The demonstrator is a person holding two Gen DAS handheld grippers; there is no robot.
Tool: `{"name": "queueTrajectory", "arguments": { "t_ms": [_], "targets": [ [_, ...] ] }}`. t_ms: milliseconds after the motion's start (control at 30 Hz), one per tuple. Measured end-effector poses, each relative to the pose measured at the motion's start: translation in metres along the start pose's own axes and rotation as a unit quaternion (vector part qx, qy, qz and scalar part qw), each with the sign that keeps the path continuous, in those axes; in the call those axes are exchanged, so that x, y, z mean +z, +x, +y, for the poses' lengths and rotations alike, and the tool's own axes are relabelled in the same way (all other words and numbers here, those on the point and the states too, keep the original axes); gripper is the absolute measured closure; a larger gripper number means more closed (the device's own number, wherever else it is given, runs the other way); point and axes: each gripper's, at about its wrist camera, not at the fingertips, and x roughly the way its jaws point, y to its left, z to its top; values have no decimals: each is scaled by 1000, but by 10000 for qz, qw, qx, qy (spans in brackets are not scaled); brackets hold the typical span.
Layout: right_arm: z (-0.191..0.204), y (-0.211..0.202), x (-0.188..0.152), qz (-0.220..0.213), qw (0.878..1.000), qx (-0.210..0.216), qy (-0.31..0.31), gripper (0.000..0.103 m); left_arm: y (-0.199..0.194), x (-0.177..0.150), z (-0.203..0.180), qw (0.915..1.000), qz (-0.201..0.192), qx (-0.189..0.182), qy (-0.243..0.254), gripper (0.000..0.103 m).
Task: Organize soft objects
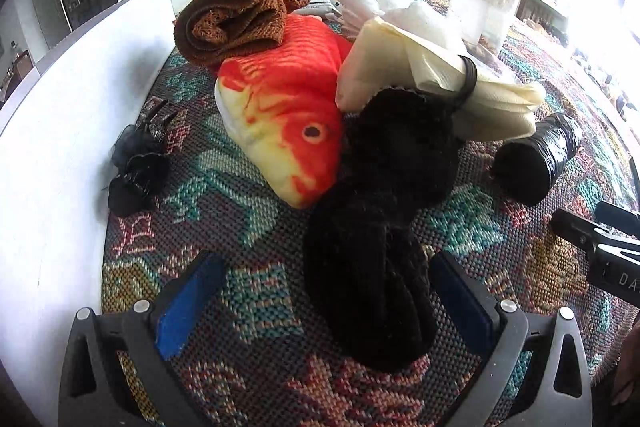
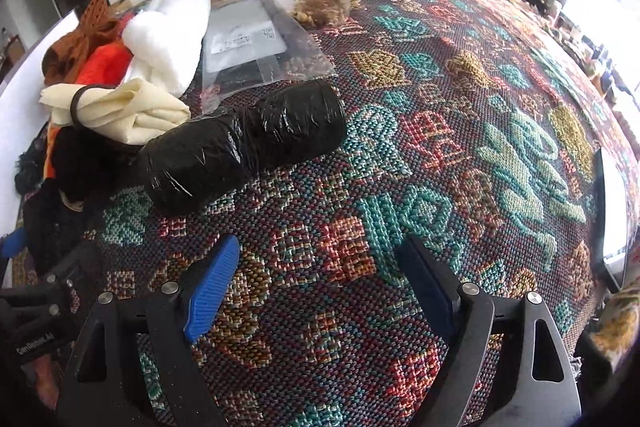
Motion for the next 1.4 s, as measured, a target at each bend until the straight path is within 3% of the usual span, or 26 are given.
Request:
{"name": "queueTrajectory", "arguments": {
  "t_ms": [233, 1400],
  "targets": [
    [-4, 3, 2, -22, 10000, 73, 39, 16, 1, -3, 6, 9999, -146, -80, 36, 0],
    [-3, 1, 1, -32, 9999, 102, -86, 16, 0, -3, 4, 9998, -155, -71, 35, 0]
  ]
}}
